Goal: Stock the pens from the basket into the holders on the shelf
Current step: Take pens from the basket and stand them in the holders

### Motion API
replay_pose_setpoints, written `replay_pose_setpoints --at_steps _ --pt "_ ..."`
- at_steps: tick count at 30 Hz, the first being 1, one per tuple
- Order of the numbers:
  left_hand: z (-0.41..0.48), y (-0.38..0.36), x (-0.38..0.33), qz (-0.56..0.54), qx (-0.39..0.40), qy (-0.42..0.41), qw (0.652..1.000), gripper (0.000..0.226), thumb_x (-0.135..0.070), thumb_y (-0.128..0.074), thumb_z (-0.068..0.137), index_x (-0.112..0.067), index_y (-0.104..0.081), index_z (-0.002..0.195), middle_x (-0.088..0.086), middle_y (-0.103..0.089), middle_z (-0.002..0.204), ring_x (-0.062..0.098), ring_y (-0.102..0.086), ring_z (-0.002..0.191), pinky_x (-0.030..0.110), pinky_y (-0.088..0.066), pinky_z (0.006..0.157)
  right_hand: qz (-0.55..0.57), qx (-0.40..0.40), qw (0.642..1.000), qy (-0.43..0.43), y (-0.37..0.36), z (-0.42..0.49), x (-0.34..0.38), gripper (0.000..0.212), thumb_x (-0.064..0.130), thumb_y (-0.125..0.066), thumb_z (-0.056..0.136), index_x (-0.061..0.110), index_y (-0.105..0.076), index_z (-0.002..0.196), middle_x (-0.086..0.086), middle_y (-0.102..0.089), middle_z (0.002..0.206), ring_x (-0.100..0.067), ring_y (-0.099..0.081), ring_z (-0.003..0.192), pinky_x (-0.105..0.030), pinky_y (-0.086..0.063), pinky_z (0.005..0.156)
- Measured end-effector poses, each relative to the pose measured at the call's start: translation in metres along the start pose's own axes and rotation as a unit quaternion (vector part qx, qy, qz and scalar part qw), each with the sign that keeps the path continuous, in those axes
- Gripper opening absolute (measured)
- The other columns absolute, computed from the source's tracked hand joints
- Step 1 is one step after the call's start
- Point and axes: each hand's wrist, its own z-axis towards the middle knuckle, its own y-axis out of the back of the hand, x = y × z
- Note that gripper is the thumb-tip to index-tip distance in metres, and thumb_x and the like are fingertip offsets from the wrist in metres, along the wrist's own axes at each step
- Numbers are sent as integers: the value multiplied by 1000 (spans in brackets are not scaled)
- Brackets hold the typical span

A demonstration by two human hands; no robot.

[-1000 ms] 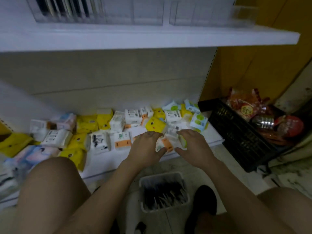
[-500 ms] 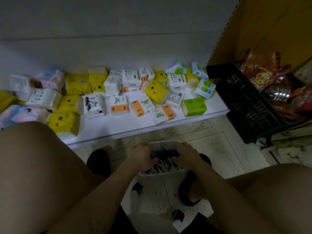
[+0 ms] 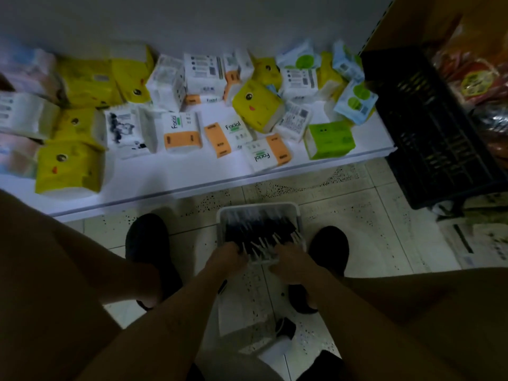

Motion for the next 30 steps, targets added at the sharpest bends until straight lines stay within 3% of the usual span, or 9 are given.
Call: replay_pose_setpoints --at_steps 5,7,9,11,13,15,19,25,30 --pt "23 -15 4 36 51 21 998 51 -36 -58 92 -14 -45 137 9 -51 137 25 -51 122 27 -43 94 0 13 1000 1 -3 20 -8 31 19 -49 98 3 -57 123 -15 -57 121 -30 -55 110 -33 -46 90" --pt "29 -16 2 58 54 11 997 51 -37 -56 94 -14 -45 138 8 -50 138 24 -49 124 26 -41 95 -13 7 1000 -7 -3 29 -17 19 17 -47 98 5 -59 107 -10 -58 97 -22 -55 85 -31 -47 80" --pt "34 -17 0 67 59 3 996 50 -37 -55 95 -16 -44 139 7 -49 140 24 -47 126 25 -38 96 -23 -15 999 -24 -2 39 -20 11 17 -48 98 10 -54 92 -5 -48 78 -16 -41 65 -29 -39 74" --pt "37 -19 1 70 53 0 996 47 -36 -54 95 -15 -48 137 7 -52 138 23 -48 125 25 -37 95 -24 -35 999 -24 -2 48 -18 14 21 -50 98 12 -58 93 -8 -53 87 -19 -48 75 -33 -42 80" --pt "40 -21 4 59 42 1 997 38 -35 -53 96 -14 -57 127 7 -58 130 22 -52 118 23 -36 86 -38 -49 998 -18 -5 58 -11 29 30 -52 97 9 -58 117 -13 -56 114 -28 -54 105 -40 -45 94" --pt "43 -22 6 37 36 11 999 35 -35 -51 96 -12 -60 121 9 -60 124 22 -55 110 22 -35 79 -48 -60 997 -10 -12 68 -5 40 37 -49 98 11 -54 128 -13 -53 128 -32 -50 118 -43 -42 102" --pt "47 -16 6 29 42 7 999 37 -33 -52 96 -10 -57 124 12 -60 123 25 -56 111 25 -41 81 -56 -51 997 -11 -30 80 -8 49 37 -44 99 11 -44 141 -12 -46 142 -29 -43 131 -43 -37 109" --pt "49 -21 8 109 45 -4 993 43 -22 -49 96 -11 -46 137 15 -50 136 28 -52 120 37 -44 98 -77 -48 996 -11 -40 80 -14 50 33 -45 97 16 -41 144 -10 -36 150 -32 -33 138 -48 -31 113" --pt "52 -26 4 147 6 -12 989 38 -17 -47 96 -3 -46 131 19 -52 131 33 -55 114 37 -46 88 -85 -28 996 -23 -43 77 -13 61 26 -47 94 21 -25 151 -13 -24 155 -38 -21 140 -53 -18 114"
